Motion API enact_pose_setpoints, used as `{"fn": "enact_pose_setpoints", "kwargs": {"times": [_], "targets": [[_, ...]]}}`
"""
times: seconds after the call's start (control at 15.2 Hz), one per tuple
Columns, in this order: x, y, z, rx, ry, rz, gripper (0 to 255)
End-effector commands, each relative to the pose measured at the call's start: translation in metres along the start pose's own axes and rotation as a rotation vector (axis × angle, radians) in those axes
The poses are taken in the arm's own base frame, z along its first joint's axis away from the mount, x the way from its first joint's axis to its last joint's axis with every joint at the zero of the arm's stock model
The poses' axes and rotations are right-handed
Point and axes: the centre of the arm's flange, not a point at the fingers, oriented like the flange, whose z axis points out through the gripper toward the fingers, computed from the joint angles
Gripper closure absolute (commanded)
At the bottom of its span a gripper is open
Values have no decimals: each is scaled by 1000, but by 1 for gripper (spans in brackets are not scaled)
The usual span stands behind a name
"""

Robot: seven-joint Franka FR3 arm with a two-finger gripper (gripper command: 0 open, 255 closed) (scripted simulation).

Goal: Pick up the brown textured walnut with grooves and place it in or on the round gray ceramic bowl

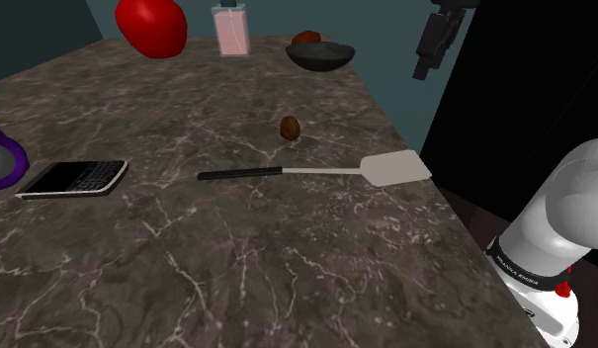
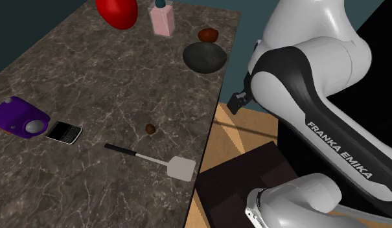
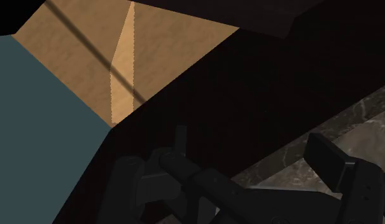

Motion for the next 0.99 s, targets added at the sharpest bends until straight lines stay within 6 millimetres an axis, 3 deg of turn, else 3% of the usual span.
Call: {"fn": "enact_pose_setpoints", "kwargs": {"times": [0.0,0.92], "targets": [[0,0,0,0,0,0,0],[27,-171,11,60,113,137,0]]}}
